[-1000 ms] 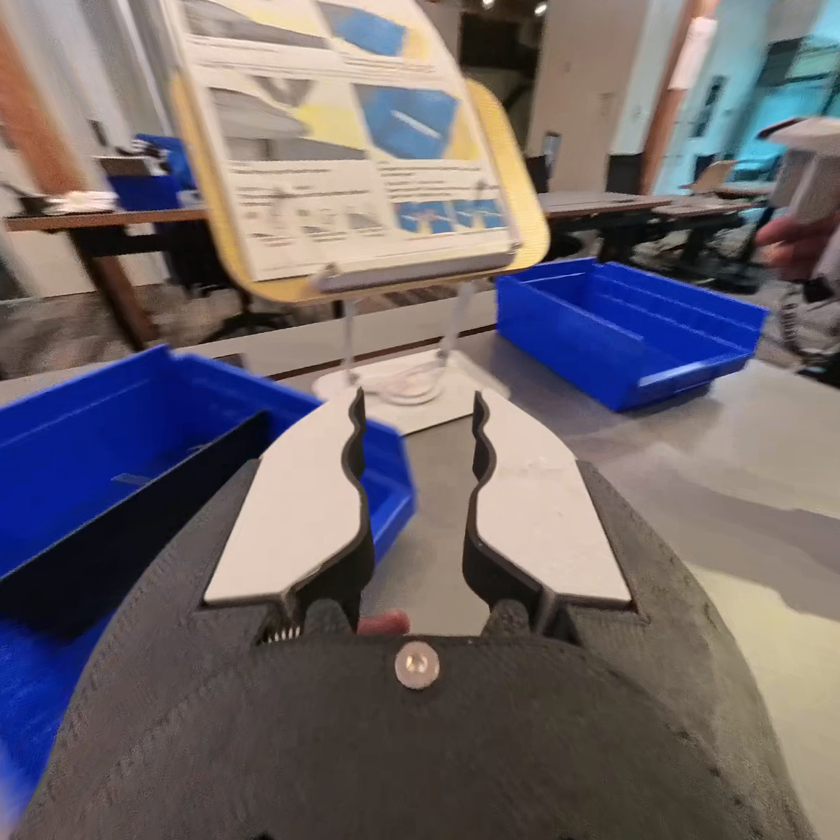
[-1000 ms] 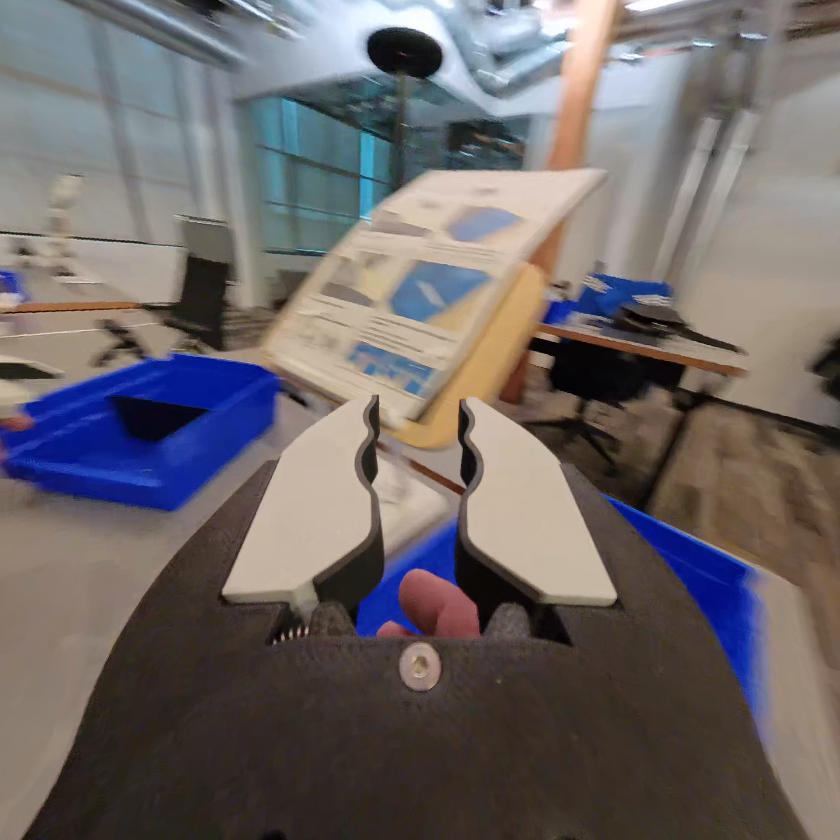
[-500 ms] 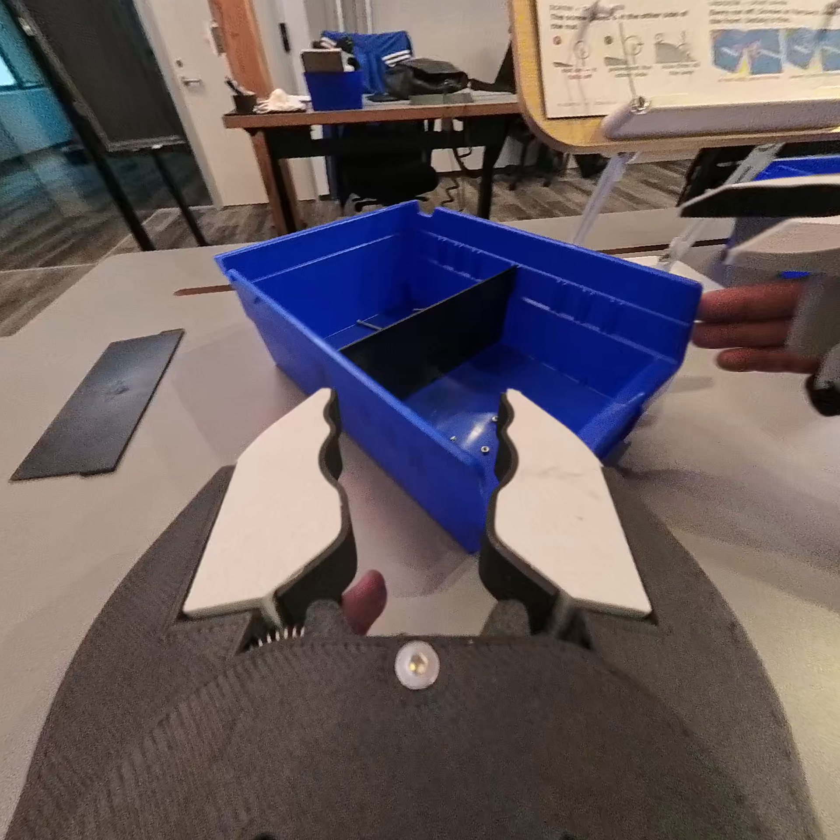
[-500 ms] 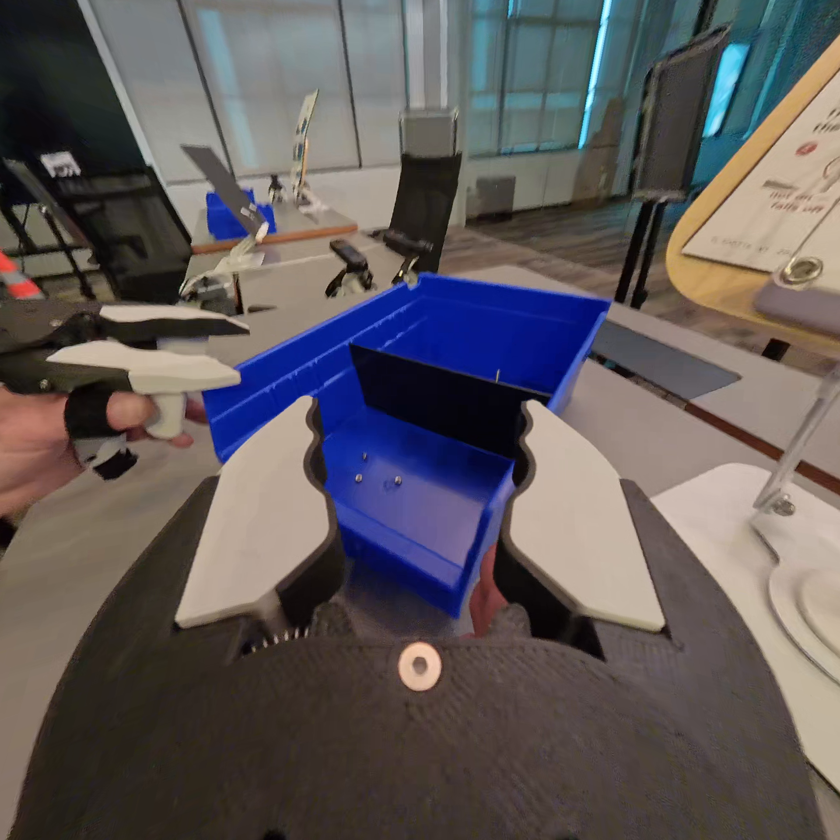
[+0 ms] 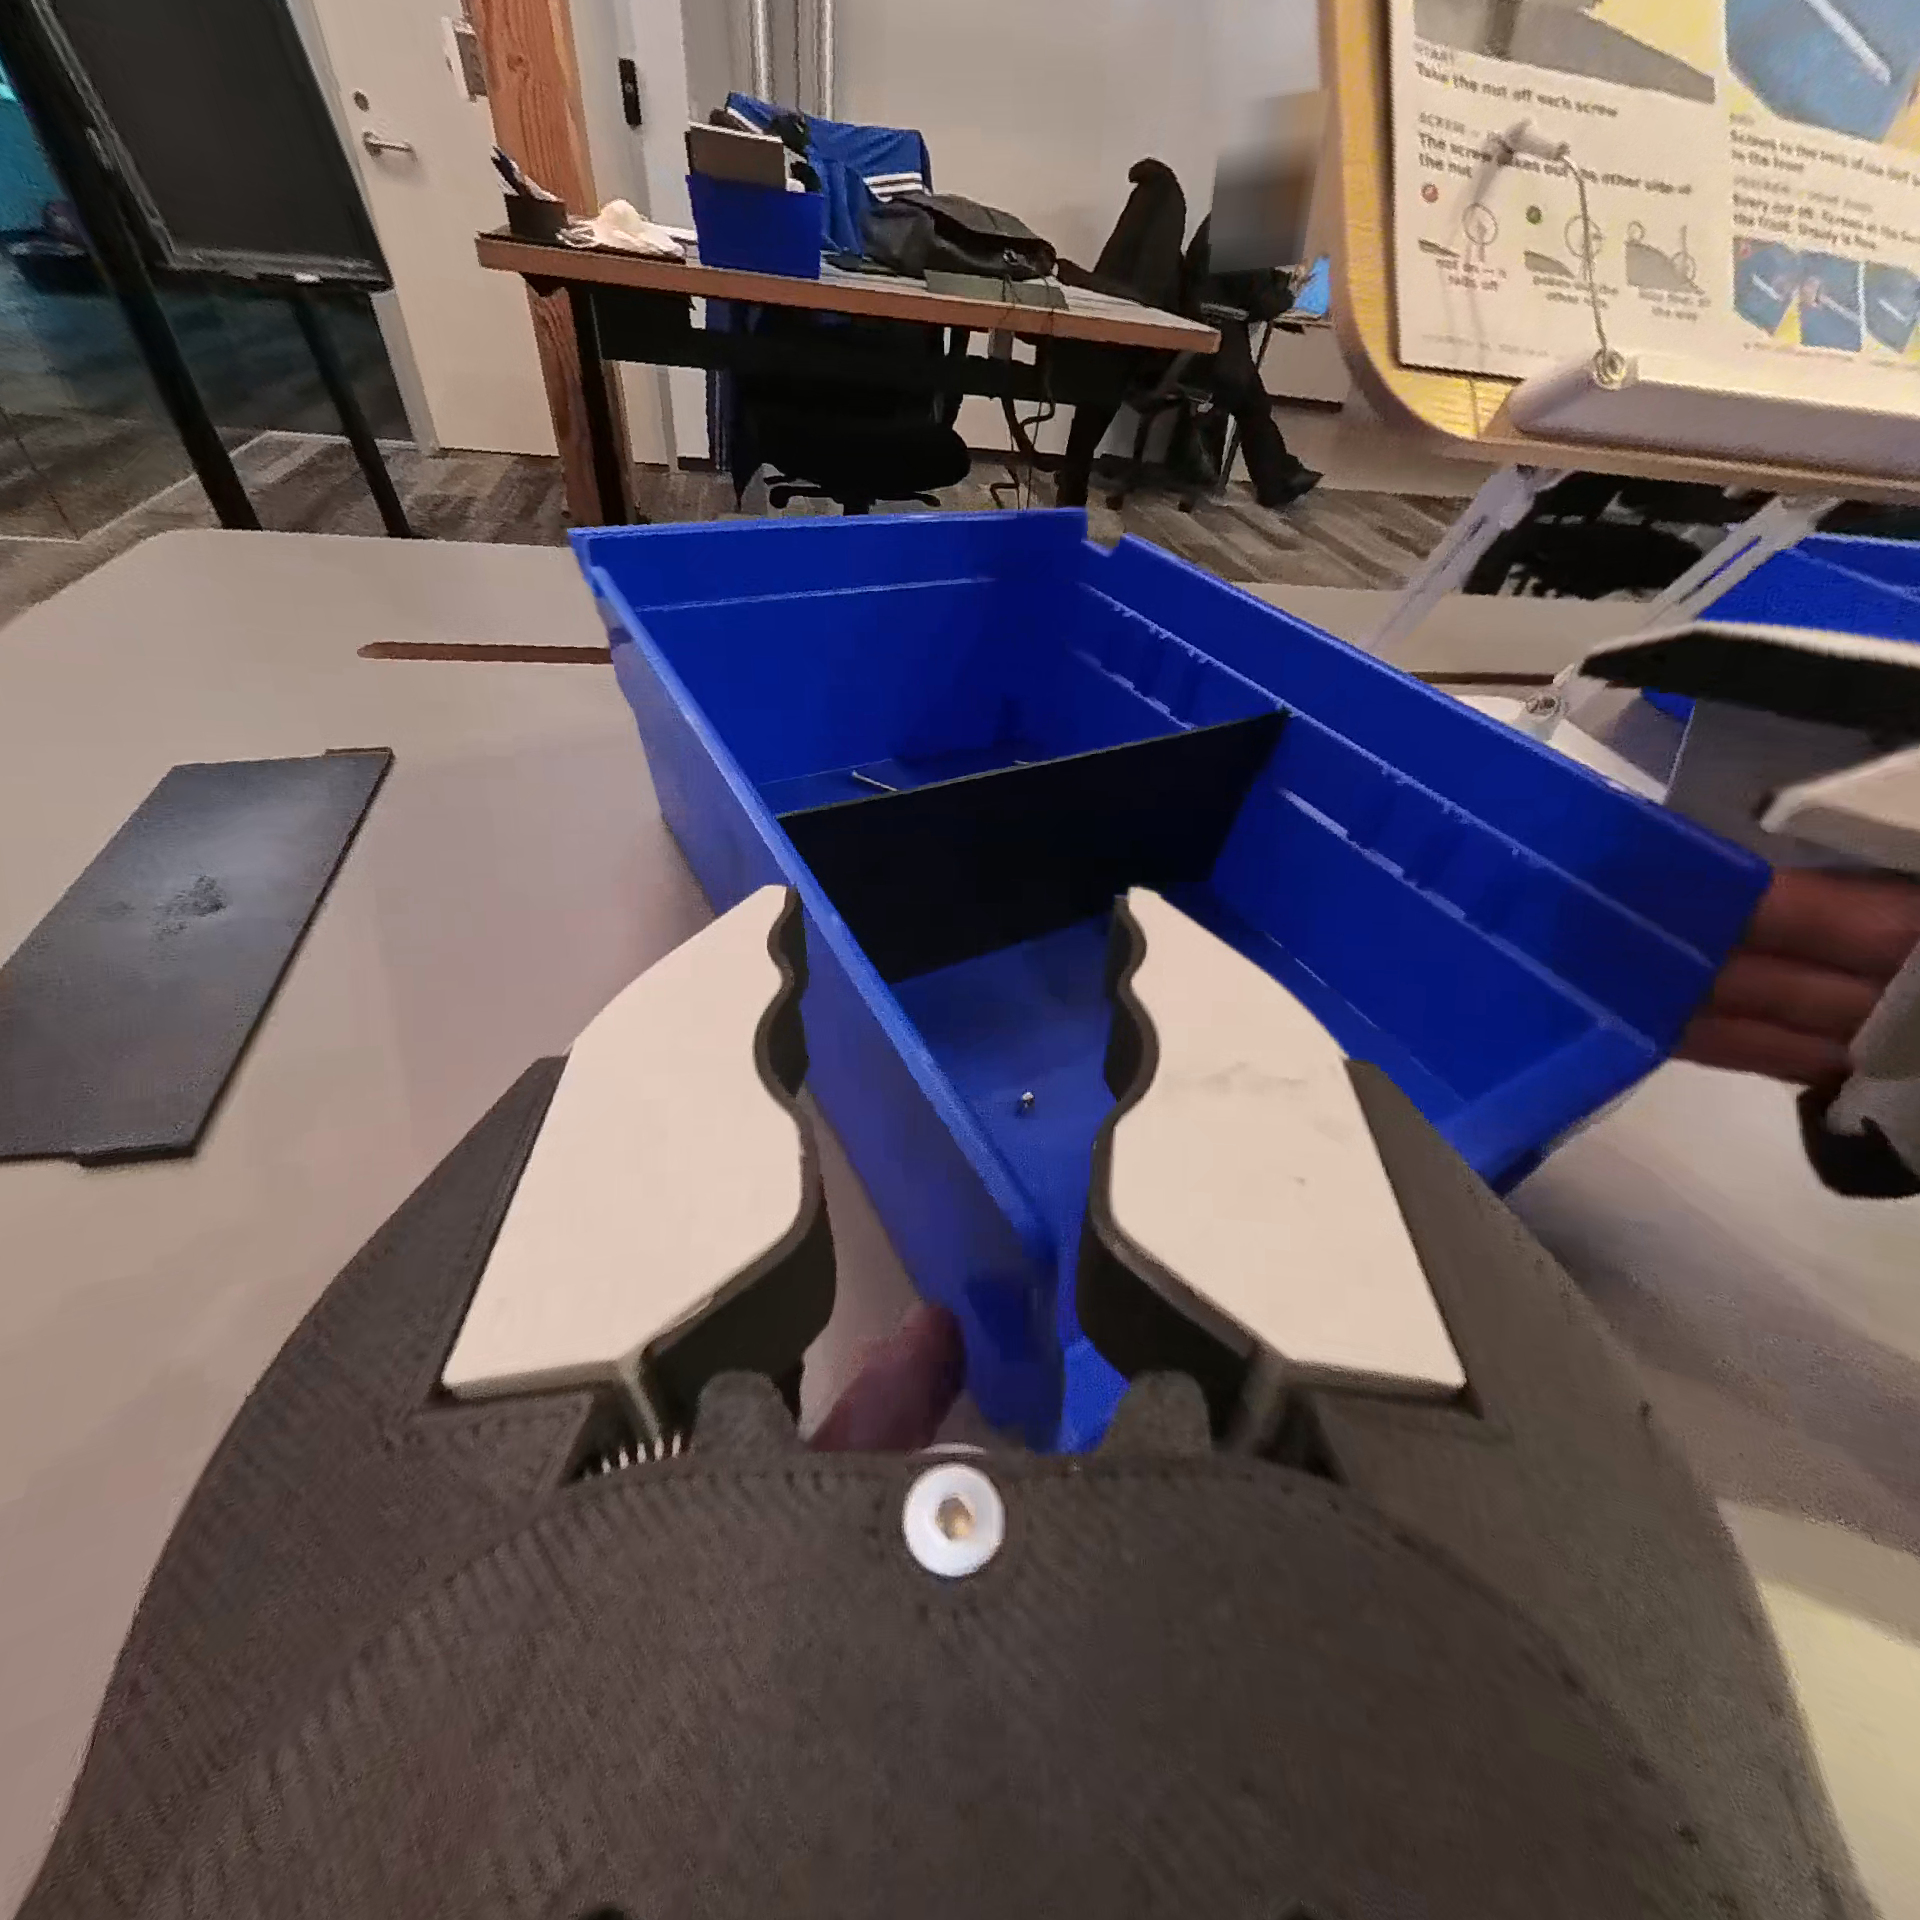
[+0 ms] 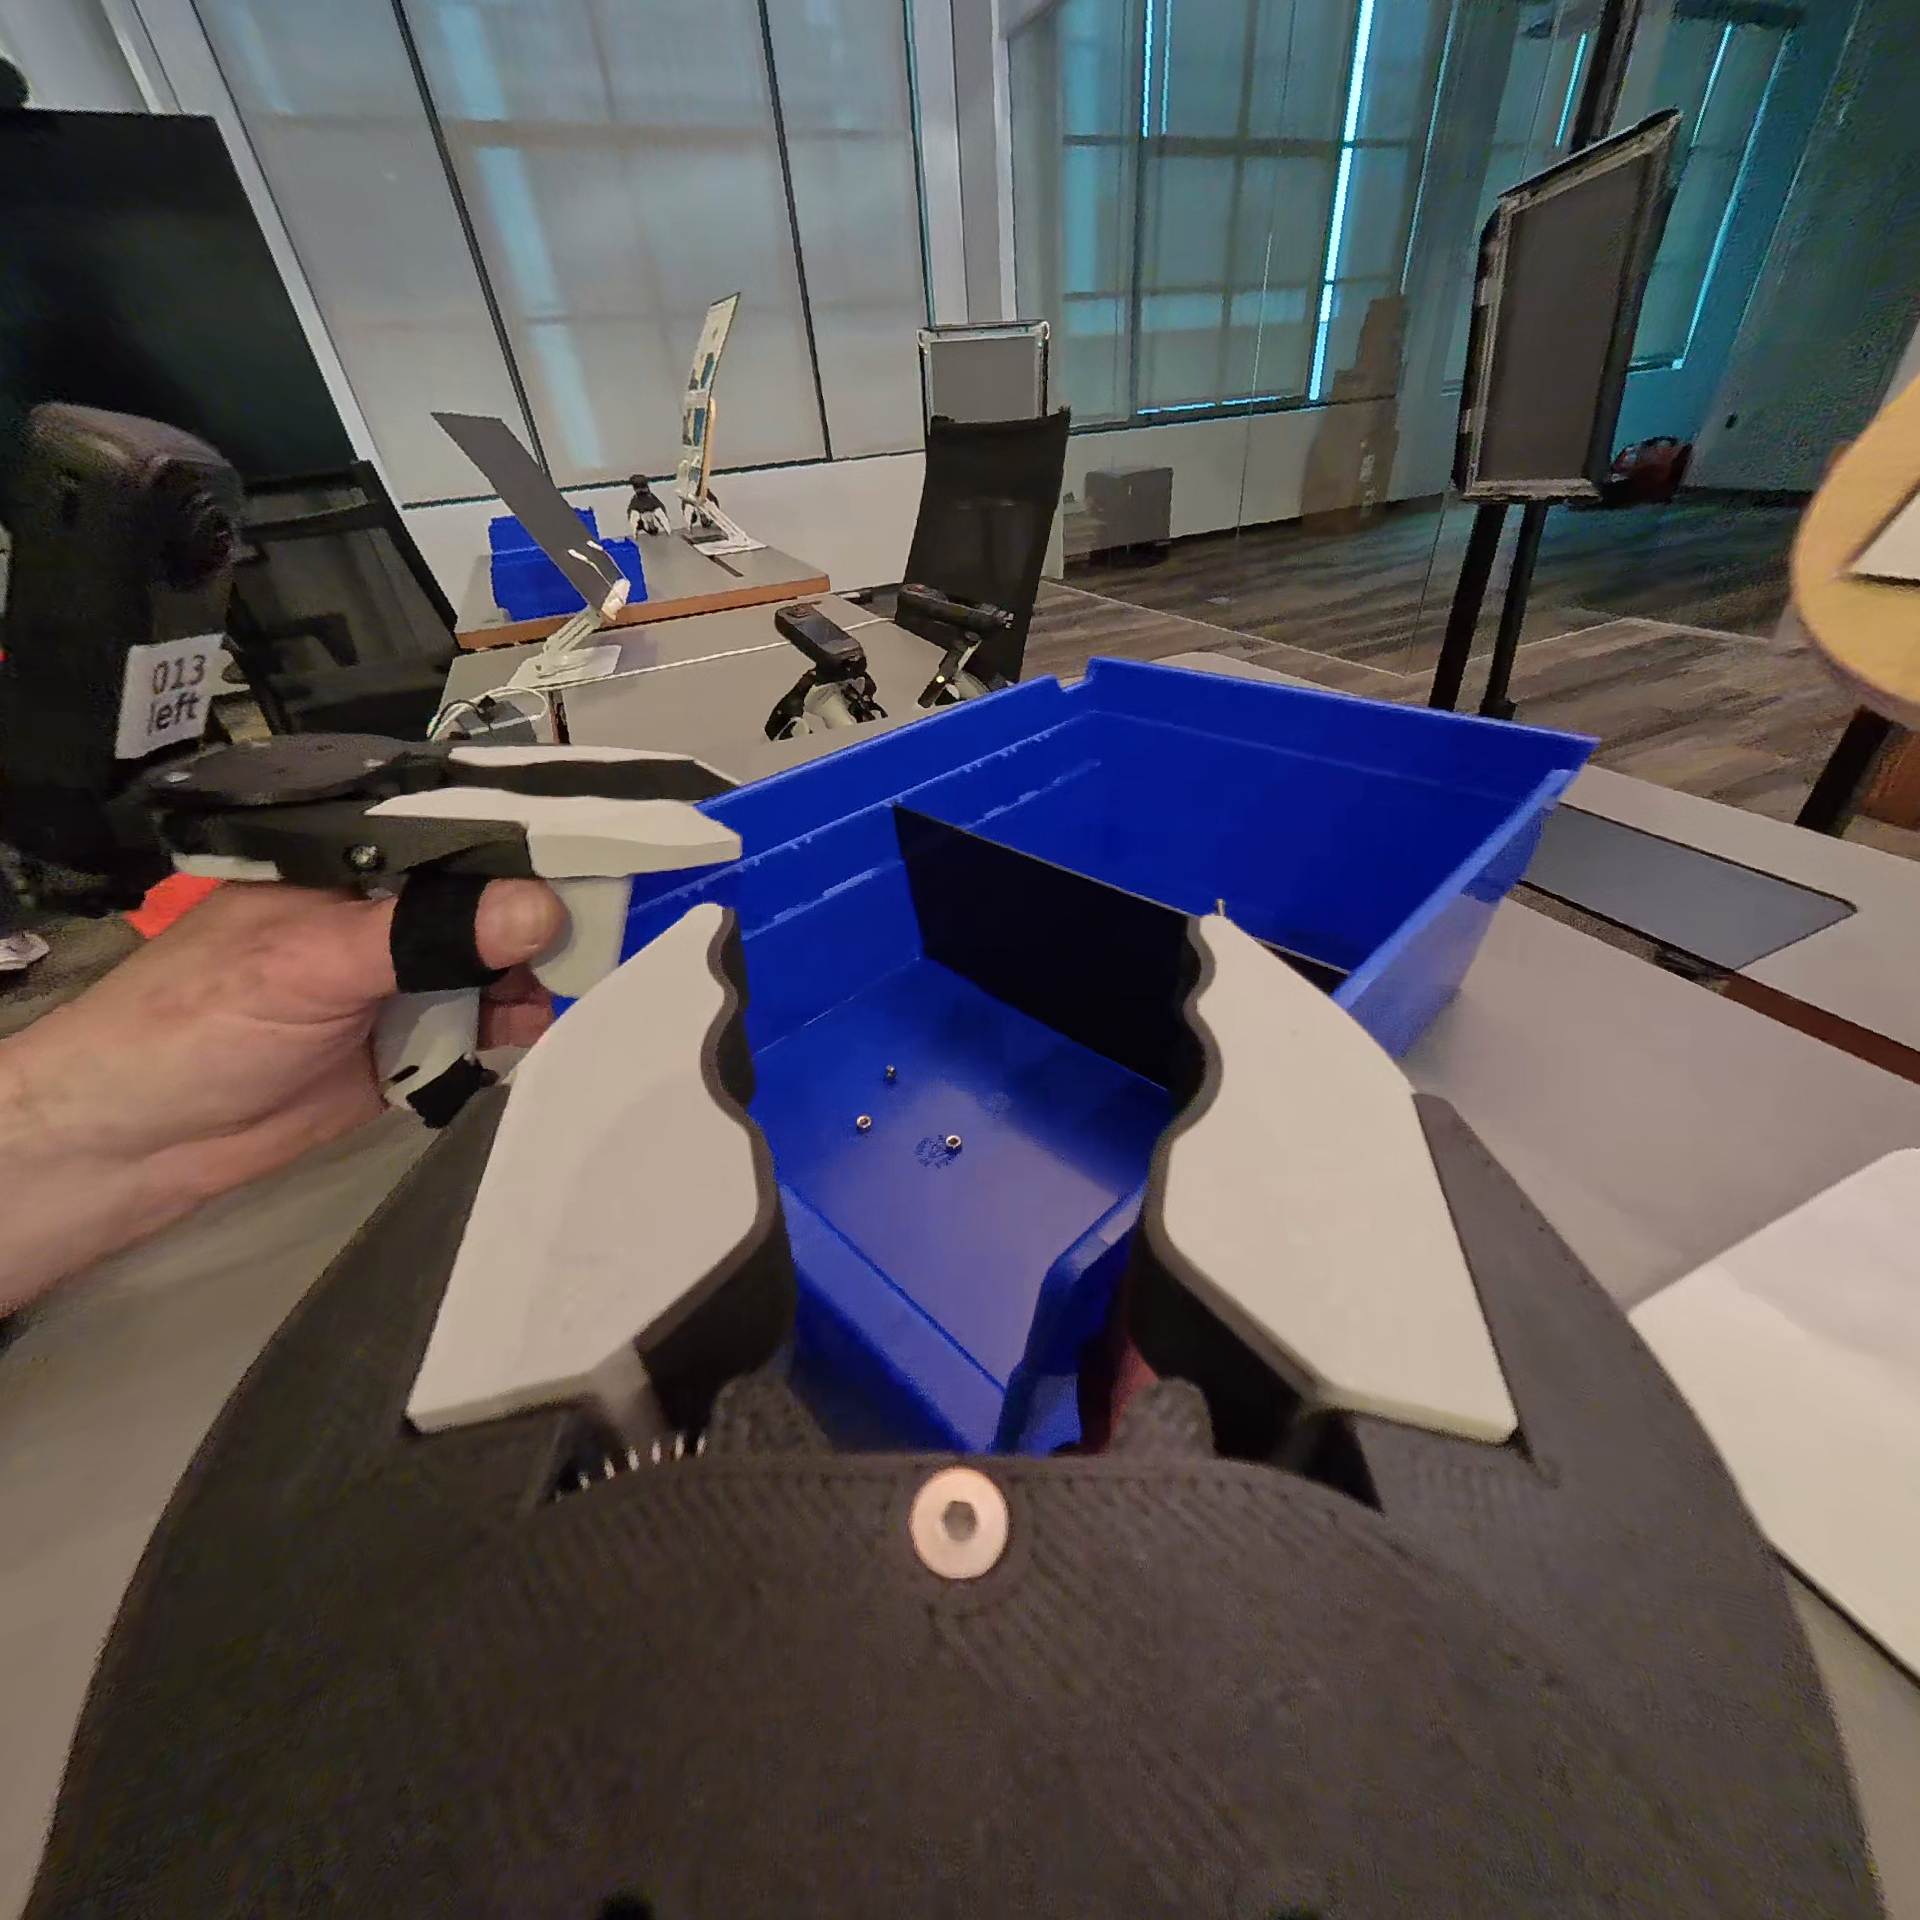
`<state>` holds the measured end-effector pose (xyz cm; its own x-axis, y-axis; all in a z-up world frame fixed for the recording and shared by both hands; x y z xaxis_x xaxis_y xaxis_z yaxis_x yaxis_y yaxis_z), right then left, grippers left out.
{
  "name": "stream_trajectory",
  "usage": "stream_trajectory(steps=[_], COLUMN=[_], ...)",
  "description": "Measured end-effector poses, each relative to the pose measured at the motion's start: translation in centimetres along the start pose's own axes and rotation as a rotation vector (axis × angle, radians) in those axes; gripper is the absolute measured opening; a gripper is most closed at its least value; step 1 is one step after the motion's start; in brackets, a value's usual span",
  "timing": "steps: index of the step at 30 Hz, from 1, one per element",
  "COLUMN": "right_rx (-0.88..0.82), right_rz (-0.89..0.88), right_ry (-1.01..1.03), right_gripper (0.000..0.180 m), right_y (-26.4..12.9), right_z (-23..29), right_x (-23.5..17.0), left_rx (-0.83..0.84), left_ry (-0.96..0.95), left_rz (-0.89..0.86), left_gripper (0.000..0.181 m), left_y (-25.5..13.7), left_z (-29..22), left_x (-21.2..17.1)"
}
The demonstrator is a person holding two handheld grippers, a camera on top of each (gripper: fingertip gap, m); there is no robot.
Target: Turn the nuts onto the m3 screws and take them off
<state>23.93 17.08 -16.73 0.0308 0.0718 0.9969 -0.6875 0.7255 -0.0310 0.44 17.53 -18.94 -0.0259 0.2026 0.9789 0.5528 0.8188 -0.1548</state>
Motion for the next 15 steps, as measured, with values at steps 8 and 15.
stream_trajectory(steps=[8,15], right_rx=[0.018,-0.039], right_rz=[-0.010,-0.030], right_ry=[0.052,0.054], right_gripper=[0.079,0.072], right_y=[2.4,5.1], right_z=[0.8,0.9], right_x=[-0.2,-0.2], left_rx=[-0.022,-0.035], left_ry=[-0.038,-0.040], left_rz=[-0.015,-0.014], left_gripper=[0.049,0.047], left_y=[1.3,3.2], left_z=[3.6,6.7], left_x=[0.8,1.6])
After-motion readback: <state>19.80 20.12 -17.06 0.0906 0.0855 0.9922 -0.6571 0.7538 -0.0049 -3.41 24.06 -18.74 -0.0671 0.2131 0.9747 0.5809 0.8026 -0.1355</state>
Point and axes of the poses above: each gripper's, where its closed fingertips meet, y out along the fingers, x out of its top, z = x × y across the jaws, the point moved 8 cm from there along -y, back along the fingers, and after that the axes turned 7 degrees about -x, right-handed, at the moved point
